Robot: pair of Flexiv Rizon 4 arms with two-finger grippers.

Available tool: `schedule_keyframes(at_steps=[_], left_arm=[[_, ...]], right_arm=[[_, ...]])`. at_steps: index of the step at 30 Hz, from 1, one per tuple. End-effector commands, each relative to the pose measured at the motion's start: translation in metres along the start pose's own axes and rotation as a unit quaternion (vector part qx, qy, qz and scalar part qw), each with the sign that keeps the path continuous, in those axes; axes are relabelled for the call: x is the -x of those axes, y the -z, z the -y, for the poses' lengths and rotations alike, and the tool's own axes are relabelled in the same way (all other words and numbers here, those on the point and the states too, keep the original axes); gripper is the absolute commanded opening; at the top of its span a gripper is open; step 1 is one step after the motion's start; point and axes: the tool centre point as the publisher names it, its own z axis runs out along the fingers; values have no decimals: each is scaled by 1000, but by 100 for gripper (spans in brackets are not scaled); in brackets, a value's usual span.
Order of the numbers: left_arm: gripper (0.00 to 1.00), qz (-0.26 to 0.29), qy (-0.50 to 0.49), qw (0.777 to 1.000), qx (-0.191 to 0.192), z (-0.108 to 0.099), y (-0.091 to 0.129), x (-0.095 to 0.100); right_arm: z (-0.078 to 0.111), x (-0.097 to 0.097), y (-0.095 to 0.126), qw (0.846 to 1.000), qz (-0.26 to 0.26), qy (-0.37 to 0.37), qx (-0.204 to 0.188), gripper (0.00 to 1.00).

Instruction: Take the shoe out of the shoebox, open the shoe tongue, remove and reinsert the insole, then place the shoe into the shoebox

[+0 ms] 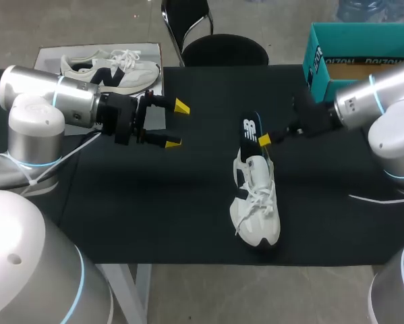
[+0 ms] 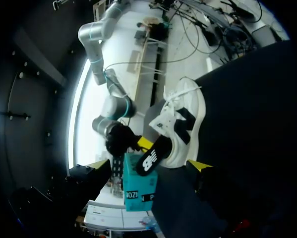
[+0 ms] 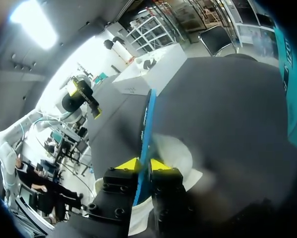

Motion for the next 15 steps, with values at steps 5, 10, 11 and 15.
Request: schedule_keyframes(at_steps=[5,10,11,15], left_arm=[[100,-1,0,1000,0,0,0,0],[100,-1,0,1000,0,0,0,0],[100,-1,0,1000,0,0,0,0],[100,-1,0,1000,0,0,0,0]], right_arm=[[-8,-1,2,1000,2,7,-1,29],[-9,-1,-6,1000,-2,9,-3,28],[-8,-1,-8,1000,-3,10,-4,28],[-1,-3,-12,1000,-8,4,-1,27]])
